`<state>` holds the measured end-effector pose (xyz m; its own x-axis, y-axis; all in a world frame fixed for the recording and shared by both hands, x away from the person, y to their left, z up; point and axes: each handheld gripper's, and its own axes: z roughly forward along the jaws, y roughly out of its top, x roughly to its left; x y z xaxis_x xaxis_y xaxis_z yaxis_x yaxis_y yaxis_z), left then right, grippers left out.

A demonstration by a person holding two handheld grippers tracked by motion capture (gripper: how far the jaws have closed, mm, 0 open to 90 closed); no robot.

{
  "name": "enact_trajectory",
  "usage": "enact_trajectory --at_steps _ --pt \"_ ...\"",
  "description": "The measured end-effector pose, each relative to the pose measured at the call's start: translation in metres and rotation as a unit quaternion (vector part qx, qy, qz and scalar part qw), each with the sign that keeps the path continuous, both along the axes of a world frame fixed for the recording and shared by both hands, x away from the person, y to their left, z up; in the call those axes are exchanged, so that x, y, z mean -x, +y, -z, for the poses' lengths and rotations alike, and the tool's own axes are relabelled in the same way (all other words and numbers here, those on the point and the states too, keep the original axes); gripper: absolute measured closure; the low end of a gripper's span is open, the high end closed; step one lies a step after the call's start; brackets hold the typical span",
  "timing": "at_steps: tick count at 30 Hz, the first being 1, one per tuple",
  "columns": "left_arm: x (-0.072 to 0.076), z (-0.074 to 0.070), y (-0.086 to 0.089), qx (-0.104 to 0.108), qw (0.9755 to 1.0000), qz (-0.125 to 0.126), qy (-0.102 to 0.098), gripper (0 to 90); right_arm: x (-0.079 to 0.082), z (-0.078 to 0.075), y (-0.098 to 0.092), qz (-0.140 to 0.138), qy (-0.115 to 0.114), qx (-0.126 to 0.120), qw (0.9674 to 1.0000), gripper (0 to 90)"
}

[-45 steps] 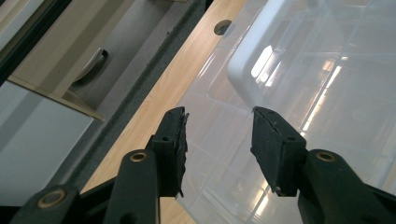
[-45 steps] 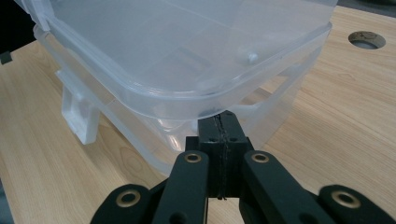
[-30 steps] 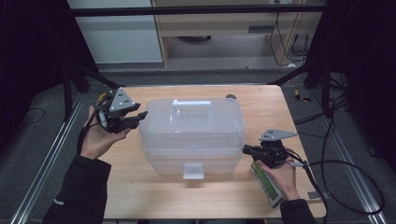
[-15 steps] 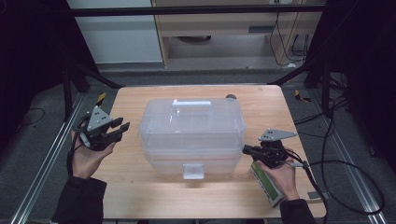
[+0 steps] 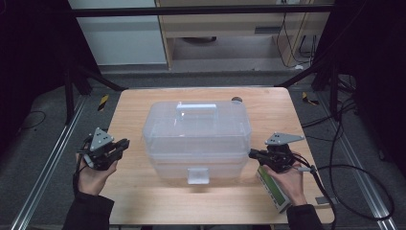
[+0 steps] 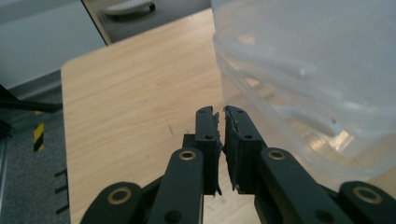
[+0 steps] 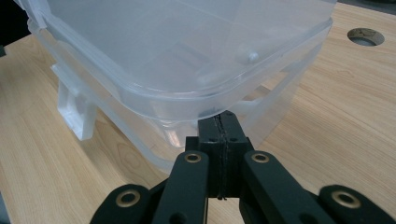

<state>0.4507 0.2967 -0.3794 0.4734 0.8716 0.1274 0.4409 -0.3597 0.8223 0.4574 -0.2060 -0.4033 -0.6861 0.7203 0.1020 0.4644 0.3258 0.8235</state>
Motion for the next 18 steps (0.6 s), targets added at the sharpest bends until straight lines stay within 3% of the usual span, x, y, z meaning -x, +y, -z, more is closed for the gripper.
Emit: enact_trajectory --at_steps 6,18 --pt "0.003 0.011 -0.004 0.012 0.9995 0.019 0.020 87.8 0.001 0.000 0.000 0.000 0.000 0.001 1.0000 90.0" --pt "0.006 0.020 -0.026 -0.002 0.9973 0.063 0.037 89.2 0.002 0.000 0.000 0.000 0.001 0.003 1.0000 90.0"
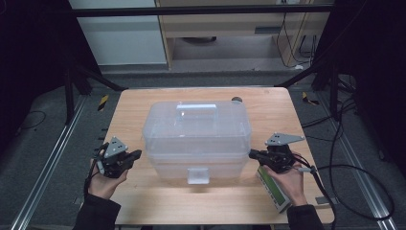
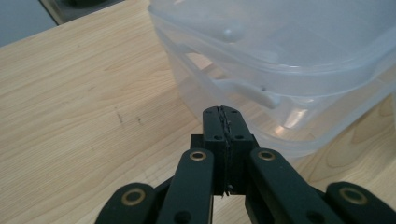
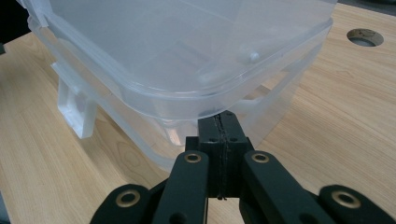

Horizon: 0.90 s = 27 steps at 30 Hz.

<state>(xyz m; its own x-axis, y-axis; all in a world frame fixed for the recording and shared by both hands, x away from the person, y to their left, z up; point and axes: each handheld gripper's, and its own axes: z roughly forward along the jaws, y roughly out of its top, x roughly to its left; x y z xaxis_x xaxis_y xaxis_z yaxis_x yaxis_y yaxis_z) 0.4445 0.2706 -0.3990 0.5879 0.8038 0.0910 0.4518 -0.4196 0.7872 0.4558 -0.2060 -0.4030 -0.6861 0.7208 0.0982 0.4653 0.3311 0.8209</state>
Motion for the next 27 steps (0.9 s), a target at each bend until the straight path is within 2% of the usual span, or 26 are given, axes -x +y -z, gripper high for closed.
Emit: enact_trajectory --at_steps 6,10,27 --pt "0.002 0.000 -0.010 0.003 0.9997 0.022 -0.001 89.2 0.000 0.000 0.000 0.000 -0.002 -0.001 1.0000 90.0" --pt "0.003 -0.002 -0.012 0.016 0.9993 0.033 -0.006 89.1 0.000 0.000 0.000 0.000 -0.002 -0.003 1.0000 90.0" --pt "0.001 -0.015 -0.014 0.030 0.9989 0.021 -0.029 88.8 -0.001 -0.012 -0.002 0.000 -0.025 -0.020 0.9995 90.0"
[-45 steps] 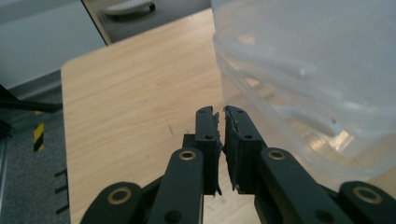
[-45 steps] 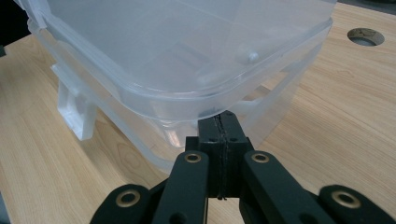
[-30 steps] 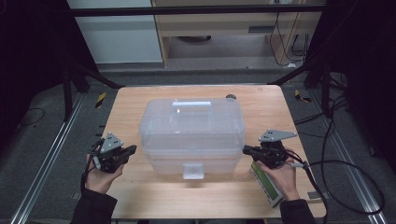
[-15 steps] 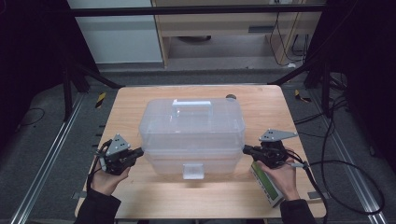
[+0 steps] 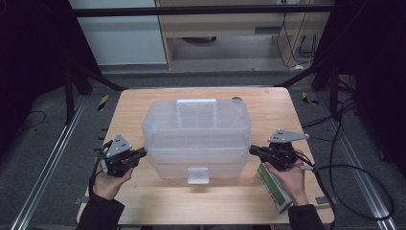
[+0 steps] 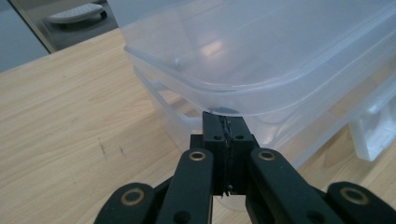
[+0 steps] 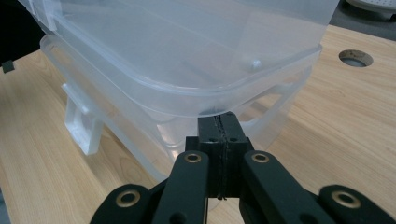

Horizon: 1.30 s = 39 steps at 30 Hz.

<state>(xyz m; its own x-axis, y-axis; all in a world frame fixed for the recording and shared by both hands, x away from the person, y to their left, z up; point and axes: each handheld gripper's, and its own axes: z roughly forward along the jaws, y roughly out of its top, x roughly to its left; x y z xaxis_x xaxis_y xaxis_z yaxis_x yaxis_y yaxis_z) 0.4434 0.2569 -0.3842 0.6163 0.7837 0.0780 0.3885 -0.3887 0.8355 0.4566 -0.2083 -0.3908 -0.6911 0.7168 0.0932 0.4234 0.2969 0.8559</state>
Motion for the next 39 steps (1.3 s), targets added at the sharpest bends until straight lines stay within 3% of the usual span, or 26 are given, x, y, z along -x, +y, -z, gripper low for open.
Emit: enact_trajectory --at_steps 18,25,39 --pt "-0.012 -0.020 -0.004 -0.002 0.9997 -0.016 -0.019 89.0 -0.007 -0.021 0.001 0.000 -0.016 -0.016 0.9997 90.0" --pt "-0.018 -0.027 -0.004 0.010 0.9996 -0.019 -0.020 89.0 -0.011 -0.029 0.002 -0.002 -0.022 -0.015 0.9996 90.0" --pt "-0.022 -0.025 -0.005 0.022 0.9994 -0.015 -0.021 88.8 -0.014 -0.027 0.000 -0.003 -0.031 -0.036 0.9989 90.0"
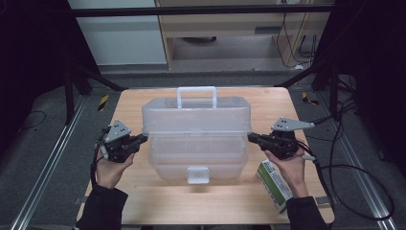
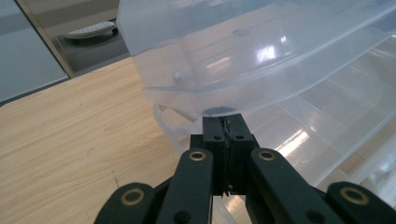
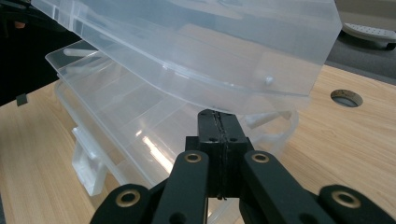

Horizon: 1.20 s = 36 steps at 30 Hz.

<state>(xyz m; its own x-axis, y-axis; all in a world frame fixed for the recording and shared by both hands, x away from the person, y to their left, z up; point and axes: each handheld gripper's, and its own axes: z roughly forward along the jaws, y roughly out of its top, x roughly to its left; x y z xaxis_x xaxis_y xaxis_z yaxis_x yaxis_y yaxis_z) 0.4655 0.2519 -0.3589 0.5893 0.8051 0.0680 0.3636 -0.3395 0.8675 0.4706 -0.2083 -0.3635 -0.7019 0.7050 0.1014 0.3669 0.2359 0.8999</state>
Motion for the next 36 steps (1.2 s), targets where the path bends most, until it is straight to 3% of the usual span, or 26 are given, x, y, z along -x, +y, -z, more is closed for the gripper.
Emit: enact_trajectory --at_steps 7,12,17,29,36 --pt "0.008 0.004 0.001 -0.016 0.9997 -0.017 0.002 83.5 0.001 0.001 -0.001 -0.001 0.006 0.002 1.0000 90.0" --pt "0.008 0.012 0.006 -0.022 0.9989 -0.041 -0.008 68.2 0.002 0.002 0.000 -0.002 0.008 0.007 0.9999 90.0" --pt "0.000 0.017 0.003 -0.019 0.9991 -0.036 -0.015 57.9 0.002 0.003 0.000 -0.003 0.007 0.011 0.9999 90.0" --pt "-0.011 0.016 -0.004 0.007 0.9989 -0.030 -0.036 60.6 0.002 0.004 0.002 -0.004 0.008 0.015 0.9998 90.0" --pt "-0.014 0.018 -0.004 0.004 0.9987 -0.029 -0.041 62.8 0.002 0.004 0.003 -0.006 0.007 0.014 0.9998 90.0"
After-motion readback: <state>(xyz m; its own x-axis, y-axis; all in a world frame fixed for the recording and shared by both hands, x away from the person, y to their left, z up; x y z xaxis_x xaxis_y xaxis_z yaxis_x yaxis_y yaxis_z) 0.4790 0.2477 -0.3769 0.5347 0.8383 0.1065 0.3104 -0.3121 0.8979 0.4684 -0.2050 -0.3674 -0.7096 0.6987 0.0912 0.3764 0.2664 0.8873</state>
